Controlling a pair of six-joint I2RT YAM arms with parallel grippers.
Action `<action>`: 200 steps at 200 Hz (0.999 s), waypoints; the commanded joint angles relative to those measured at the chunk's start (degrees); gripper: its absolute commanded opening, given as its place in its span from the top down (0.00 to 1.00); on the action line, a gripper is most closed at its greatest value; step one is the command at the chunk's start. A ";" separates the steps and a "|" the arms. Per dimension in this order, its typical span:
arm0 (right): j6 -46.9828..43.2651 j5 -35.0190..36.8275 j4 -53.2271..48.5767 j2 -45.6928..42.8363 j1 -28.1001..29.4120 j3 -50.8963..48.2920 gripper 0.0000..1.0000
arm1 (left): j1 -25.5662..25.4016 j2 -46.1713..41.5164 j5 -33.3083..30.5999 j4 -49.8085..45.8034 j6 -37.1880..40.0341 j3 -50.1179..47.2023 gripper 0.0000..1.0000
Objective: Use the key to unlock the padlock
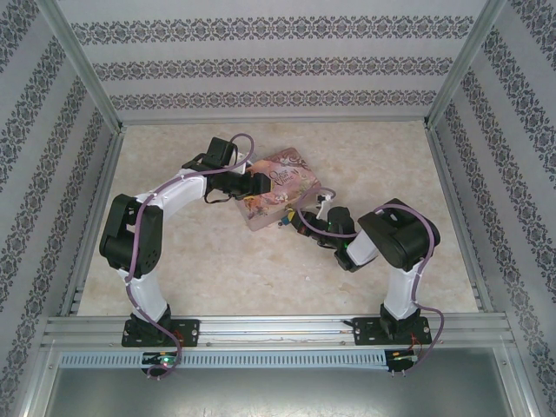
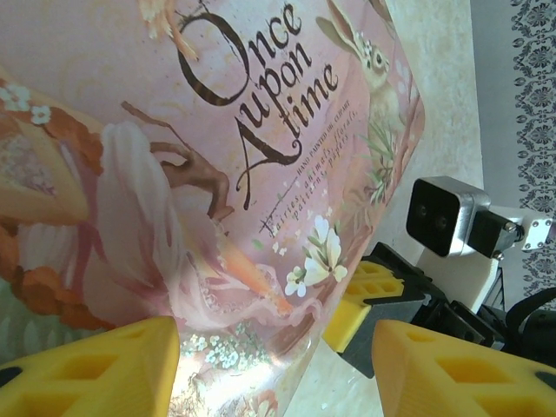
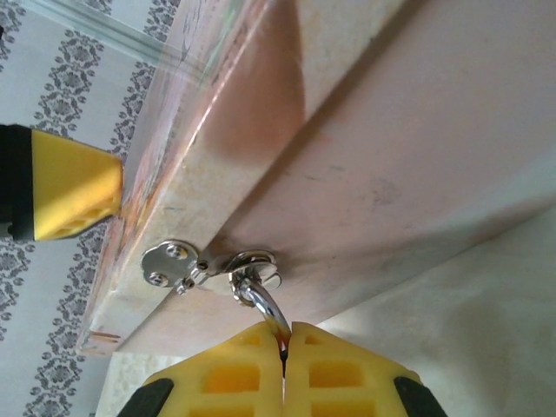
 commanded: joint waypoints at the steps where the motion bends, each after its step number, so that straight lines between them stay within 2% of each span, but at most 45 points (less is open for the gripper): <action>1: 1.77 1.33 6.72 -3.02 -0.78 1.48 1.00 | -0.82 0.85 -0.20 -3.63 -1.04 -2.18 0.39; 200: 1.84 4.42 5.82 -5.19 -4.30 -1.25 1.00 | -0.86 0.71 0.32 -3.45 -1.34 -1.84 0.39</action>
